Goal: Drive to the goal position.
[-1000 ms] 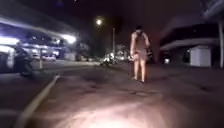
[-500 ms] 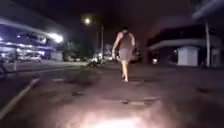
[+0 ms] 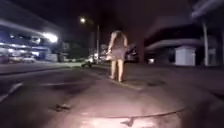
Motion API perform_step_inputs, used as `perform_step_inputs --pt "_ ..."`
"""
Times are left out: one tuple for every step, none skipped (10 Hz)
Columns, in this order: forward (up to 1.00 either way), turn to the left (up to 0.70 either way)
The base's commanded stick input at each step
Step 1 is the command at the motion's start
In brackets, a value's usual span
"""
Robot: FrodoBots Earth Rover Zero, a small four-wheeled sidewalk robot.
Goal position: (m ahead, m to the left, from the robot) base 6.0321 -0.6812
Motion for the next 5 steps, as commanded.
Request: perform_step_inputs --pt "1.00 0.00" --pt "1.00 0.00" --pt "1.00 0.00" --pt "1.00 0.00" --pt "1.00 0.00"
